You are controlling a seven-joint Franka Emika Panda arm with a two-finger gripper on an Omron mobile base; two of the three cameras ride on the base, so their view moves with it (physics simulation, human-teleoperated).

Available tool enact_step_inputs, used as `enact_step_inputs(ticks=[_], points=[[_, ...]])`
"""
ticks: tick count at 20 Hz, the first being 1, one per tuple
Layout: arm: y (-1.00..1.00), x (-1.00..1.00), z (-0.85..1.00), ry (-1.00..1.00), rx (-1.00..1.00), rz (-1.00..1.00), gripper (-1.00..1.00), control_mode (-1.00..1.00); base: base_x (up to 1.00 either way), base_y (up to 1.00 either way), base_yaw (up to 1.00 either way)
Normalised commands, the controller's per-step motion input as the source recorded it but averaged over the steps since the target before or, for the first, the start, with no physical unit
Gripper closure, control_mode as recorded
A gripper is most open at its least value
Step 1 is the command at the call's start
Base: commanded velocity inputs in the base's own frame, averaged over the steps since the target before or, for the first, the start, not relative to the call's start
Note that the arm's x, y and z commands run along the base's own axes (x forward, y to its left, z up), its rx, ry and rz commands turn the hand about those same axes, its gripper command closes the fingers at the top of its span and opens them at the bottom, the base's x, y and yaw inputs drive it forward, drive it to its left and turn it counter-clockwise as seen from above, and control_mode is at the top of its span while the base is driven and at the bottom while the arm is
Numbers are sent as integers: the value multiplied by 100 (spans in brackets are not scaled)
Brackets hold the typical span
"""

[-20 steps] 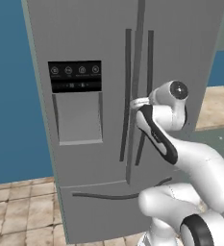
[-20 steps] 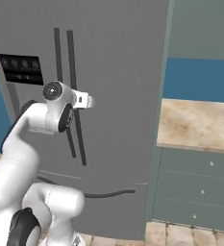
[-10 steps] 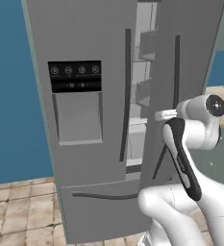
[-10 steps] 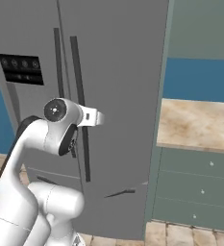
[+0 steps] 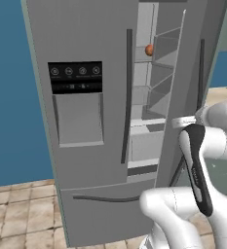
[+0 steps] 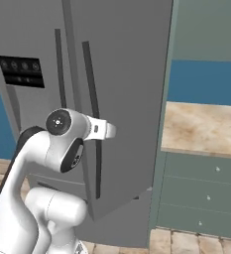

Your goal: Gather the carrot and onion from the fridge and place them on a tray on the dining counter. Then gather the chicken drumstick and fish from the fridge and place them on the other tray.

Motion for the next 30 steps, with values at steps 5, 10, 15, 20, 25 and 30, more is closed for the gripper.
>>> enact_step_inputs(ticks=[5,10,15,20,25,30], points=[[2,-100,79,0,0,-7,-100,-100,0,0,0],[3,-82,79,0,-2,-2,-100,-100,0,0,0],[54,-47,51,2,-9,-2,-100,-100,0,0,0],[94,1,41,9,-23,0,-100,-100,0,0,0],[91,32,25,11,-30,0,-100,-100,0,0,0],[45,53,-11,13,-22,-5,-100,-100,0,0,0]])
